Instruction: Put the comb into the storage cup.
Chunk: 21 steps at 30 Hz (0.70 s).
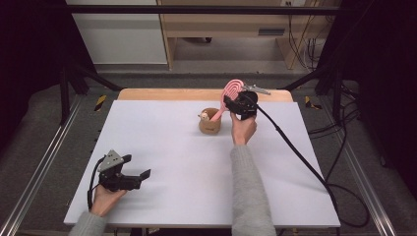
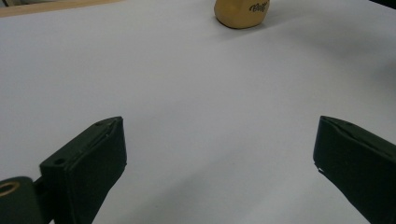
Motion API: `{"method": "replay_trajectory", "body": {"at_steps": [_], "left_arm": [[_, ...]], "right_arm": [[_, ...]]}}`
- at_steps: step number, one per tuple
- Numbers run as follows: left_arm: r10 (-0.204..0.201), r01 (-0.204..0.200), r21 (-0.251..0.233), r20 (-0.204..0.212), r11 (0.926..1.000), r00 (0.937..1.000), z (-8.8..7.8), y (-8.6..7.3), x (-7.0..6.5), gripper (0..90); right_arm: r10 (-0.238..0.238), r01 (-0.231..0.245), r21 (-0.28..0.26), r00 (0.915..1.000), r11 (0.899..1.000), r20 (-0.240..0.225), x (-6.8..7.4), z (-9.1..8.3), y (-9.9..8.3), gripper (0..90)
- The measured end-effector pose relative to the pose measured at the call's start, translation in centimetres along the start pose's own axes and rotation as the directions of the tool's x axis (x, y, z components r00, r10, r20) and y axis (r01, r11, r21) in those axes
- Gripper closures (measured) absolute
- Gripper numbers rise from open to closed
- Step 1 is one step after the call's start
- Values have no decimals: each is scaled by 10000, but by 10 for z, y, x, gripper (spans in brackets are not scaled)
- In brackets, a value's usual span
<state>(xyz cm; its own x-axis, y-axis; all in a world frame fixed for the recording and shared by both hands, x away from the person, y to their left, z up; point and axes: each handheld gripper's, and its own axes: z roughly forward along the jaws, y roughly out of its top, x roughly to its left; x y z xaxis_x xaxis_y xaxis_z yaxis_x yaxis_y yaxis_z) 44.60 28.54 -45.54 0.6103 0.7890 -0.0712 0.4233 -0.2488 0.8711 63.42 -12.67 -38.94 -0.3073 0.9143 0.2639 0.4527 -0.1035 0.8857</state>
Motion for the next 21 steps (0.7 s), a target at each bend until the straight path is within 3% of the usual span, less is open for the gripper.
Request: {"method": "replay_trajectory", "body": {"at_steps": [9,16,21], "left_arm": [[8,-8,-8,5,10000,10000,0,0,0,24],[-7,7,-27,7,10000,10000,0,0,0,24],[16,-16,-17,-4,10000,10000,0,0,0,24]], "right_arm": [[-183,182,96,9998,9998,31,-4,-1,-1,392],[-795,796,-37,9964,9968,286,-5,-4,-3,220],[-1324,1327,-226,9911,9909,151,-1,-8,-4,177]]}}
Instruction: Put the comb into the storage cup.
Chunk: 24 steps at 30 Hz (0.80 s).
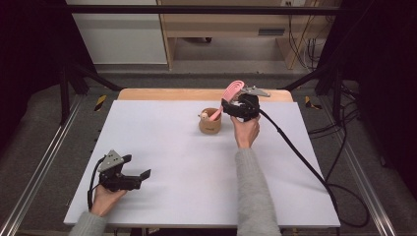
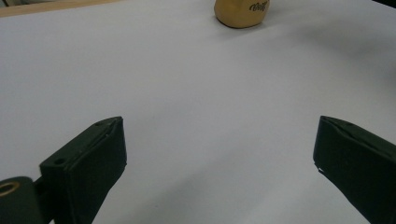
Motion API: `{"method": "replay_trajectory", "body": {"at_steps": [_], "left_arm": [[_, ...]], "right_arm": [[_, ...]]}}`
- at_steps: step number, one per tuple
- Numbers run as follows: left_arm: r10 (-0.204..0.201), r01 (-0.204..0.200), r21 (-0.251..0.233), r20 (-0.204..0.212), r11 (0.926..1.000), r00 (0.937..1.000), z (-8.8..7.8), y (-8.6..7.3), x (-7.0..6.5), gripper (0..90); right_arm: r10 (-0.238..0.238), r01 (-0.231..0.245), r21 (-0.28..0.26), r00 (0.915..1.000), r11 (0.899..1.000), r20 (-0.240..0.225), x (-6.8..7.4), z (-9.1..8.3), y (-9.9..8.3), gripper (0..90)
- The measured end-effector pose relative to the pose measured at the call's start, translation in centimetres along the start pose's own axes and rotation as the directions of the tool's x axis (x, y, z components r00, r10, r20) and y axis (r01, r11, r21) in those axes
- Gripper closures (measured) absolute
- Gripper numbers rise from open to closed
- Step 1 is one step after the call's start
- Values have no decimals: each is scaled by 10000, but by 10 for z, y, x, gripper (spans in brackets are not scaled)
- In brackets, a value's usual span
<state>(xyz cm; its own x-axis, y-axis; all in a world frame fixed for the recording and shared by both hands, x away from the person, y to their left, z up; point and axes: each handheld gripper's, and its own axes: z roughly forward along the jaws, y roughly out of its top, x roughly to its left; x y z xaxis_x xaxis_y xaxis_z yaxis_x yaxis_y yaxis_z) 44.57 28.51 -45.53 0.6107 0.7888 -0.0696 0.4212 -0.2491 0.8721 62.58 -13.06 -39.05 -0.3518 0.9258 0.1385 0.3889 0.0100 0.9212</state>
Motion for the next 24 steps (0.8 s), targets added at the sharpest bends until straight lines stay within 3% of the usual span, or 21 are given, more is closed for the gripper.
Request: {"method": "replay_trajectory", "body": {"at_steps": [8,24], "left_arm": [[-16,16,-3,-15,10000,10000,0,0,0,24],[-8,8,31,-26,10000,10000,1,0,-1,24]], "right_arm": [[-90,86,-248,9998,9997,-173,3,-11,0,76],[-466,418,-493,9939,9979,-1000,5,-46,5,1]]}}
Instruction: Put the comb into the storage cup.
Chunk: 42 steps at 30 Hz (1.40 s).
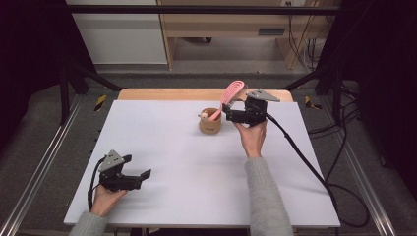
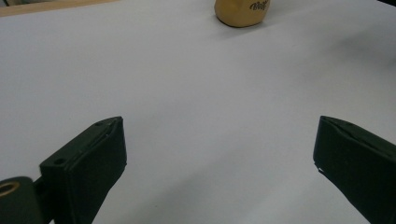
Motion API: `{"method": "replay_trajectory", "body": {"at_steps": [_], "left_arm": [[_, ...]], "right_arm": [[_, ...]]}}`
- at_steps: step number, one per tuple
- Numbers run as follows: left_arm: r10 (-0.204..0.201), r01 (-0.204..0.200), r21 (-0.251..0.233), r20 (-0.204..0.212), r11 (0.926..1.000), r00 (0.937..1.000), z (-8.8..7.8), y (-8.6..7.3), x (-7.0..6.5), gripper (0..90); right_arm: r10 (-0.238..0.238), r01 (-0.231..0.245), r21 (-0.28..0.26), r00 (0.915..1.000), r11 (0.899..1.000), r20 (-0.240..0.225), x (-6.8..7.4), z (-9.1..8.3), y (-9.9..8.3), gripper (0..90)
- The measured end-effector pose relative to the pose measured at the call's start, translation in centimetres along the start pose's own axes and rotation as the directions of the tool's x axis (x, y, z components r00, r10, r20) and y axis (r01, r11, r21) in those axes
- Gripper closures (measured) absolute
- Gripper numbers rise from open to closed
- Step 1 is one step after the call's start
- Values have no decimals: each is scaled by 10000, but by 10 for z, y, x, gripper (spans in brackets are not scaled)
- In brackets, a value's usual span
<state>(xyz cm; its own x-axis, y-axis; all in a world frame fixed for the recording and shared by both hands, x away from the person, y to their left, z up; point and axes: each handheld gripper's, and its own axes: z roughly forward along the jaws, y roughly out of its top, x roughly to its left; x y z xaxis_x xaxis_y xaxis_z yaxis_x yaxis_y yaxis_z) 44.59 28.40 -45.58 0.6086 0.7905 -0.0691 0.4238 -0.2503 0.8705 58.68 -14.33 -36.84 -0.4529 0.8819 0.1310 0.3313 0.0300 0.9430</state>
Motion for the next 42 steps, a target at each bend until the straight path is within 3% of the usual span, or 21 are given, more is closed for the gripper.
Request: {"method": "replay_trajectory", "body": {"at_steps": [5,12,22,30,42], "left_arm": [[8,-8,-11,9,10000,10000,0,0,0,24],[17,-17,-5,17,10000,10000,0,0,0,24],[59,-59,35,43,10000,10000,1,0,-1,24],[62,-63,60,26,10000,10000,1,0,-1,24],[84,-84,67,17,9999,10000,2,0,-1,24]], "right_arm": [[-370,374,155,9991,9992,-223,4,-9,0,0],[-523,514,-132,9957,9986,-758,9,-24,1,0],[-803,779,-206,9830,9967,-1651,13,-49,-5,1],[-815,774,-281,9774,9966,-1949,13,-65,-15,1],[-1322,1329,-136,9611,9910,-2424,17,-84,-36,1]]}}
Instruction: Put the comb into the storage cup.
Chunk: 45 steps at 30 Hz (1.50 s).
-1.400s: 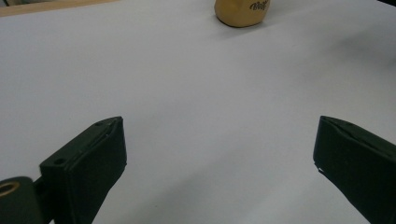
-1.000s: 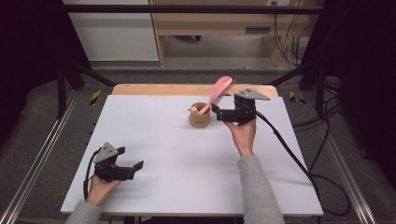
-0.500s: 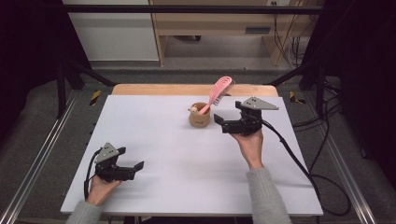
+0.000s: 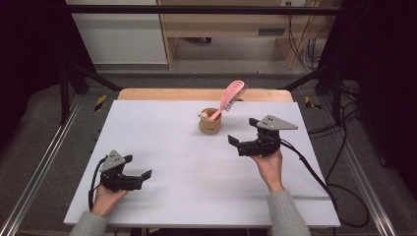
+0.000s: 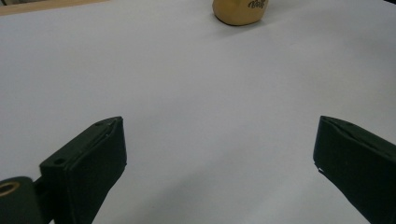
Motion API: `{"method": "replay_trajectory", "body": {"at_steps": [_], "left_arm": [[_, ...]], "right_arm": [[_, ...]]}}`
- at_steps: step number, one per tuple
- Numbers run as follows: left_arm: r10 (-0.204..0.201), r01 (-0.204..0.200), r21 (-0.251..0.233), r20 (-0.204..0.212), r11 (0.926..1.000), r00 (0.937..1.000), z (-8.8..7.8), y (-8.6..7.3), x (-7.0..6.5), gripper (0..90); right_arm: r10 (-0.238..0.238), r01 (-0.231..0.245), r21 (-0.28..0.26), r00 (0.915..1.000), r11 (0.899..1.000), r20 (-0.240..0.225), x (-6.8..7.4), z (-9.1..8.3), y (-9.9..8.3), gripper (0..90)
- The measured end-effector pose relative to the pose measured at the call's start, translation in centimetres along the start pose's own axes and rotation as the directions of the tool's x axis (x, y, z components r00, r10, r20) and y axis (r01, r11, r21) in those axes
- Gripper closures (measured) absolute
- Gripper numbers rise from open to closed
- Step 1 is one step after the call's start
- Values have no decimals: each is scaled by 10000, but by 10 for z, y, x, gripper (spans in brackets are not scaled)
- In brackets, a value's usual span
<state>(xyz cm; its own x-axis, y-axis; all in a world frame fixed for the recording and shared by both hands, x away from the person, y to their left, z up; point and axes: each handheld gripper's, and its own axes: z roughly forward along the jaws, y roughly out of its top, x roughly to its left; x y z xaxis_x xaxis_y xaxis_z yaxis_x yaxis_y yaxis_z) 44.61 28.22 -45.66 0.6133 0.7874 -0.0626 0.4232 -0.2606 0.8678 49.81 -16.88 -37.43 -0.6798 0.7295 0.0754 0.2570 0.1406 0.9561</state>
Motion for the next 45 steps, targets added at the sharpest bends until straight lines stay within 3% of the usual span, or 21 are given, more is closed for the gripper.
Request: {"method": "replay_trajectory", "body": {"at_steps": [12,17,32,38,45], "left_arm": [[22,-22,12,8,10000,10000,0,0,0,24],[29,-29,2,-11,10000,10000,0,0,0,24],[38,-38,-19,-2,10000,10000,0,0,0,24],[52,-52,-20,-15,10000,10000,0,0,0,24],[86,-86,-50,-29,10000,10000,0,0,-1,23]], "right_arm": [[101,-99,103,9997,9999,-203,-6,-11,-30,1],[364,-364,23,9989,9993,-287,-11,-17,-43,1],[237,-237,-9,9994,9997,-263,-24,-37,-74,1],[62,-58,234,9999,9997,-161,-32,-44,-86,1],[230,-228,233,9997,9995,-96,-39,-52,-95,1]]}}
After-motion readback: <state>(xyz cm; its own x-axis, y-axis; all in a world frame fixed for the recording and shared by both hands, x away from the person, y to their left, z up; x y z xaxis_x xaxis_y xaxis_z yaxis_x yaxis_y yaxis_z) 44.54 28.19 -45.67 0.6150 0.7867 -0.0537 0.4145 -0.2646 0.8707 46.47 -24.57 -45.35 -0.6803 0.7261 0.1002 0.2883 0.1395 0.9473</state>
